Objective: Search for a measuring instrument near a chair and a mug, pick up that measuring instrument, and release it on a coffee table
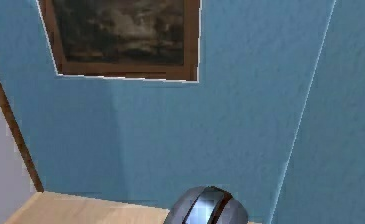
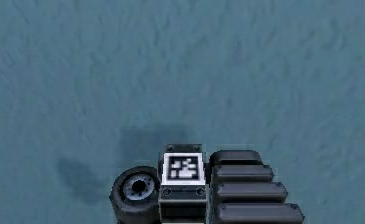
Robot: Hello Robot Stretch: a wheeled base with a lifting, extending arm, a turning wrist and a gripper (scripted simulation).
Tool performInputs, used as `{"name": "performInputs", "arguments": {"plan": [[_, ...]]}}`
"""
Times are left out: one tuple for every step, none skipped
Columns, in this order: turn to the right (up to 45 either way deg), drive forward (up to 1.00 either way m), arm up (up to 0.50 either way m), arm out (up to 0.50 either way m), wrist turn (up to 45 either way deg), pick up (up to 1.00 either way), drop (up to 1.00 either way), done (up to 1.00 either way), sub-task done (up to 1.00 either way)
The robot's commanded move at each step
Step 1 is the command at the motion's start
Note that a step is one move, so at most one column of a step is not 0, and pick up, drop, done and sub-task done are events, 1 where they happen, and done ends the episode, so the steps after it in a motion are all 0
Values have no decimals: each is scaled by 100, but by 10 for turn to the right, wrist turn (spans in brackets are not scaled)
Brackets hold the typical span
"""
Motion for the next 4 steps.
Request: {"name": "performInputs", "arguments": {"plan": [[450, 0, 0, 0, 0, 0, 0, 0, 0], [-450, 0, 0, 0, 0, 0, 0, 0, 0], [-420, 0, 0, 0, 0, 0, 0, 0, 0], [450, 0, 0, 0, 0, 0, 0, 0, 0]]}}
